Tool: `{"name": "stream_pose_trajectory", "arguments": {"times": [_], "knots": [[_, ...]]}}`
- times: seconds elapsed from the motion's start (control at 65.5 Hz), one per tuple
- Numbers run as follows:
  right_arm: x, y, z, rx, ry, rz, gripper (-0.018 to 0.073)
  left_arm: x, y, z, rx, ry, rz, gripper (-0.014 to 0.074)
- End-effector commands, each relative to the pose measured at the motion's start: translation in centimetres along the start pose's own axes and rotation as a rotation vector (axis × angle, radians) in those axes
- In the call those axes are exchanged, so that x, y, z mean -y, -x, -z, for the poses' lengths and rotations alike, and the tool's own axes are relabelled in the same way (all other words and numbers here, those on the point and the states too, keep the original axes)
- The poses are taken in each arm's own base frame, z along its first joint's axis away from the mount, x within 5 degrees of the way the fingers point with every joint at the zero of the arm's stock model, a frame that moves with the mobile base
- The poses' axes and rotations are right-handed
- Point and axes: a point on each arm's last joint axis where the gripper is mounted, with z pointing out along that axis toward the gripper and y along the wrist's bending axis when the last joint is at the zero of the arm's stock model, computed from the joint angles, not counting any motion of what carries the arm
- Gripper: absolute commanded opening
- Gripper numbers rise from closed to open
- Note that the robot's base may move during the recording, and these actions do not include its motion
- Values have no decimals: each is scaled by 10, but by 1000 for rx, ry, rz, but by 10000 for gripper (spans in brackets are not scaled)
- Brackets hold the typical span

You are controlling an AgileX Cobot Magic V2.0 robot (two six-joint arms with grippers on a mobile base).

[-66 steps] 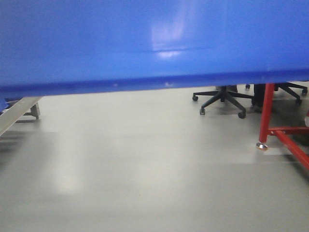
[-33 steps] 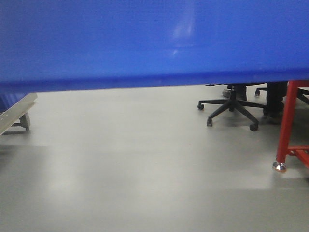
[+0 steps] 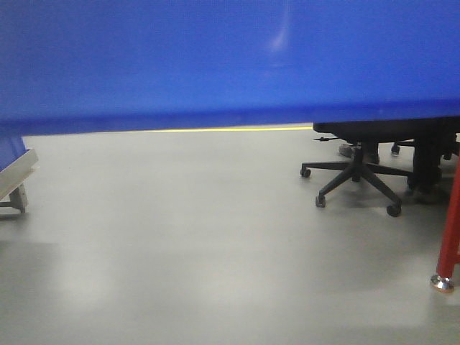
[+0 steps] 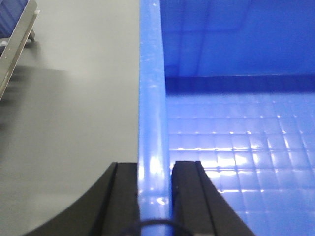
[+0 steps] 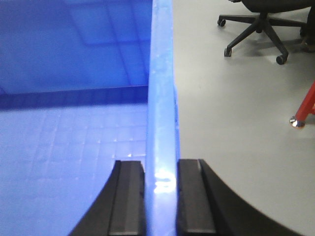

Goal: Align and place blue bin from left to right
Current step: 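Hold the blue bin with both grippers while the base drives away, then hold the blue bin with both grippers while approaching another bin shelf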

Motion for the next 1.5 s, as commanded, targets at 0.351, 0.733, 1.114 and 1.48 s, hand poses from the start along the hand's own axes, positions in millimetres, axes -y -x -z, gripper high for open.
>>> {"name": "stream_pose_trajectory", "arguments": {"times": [0.351,0.733,1.114,1.48], "knots": [[-10,12,8,112,129,-1,-78,10,10,6,96,-119,3,-111],[-10,12,8,112,129,-1,-78,10,10,6,96,-119,3,-111],[-10,12,8,112,129,-1,-78,10,10,6,100,-124,3,-111],[-10,12,8,112,129,-1,-78,11,11,6,107,-133,3,-111]]}}
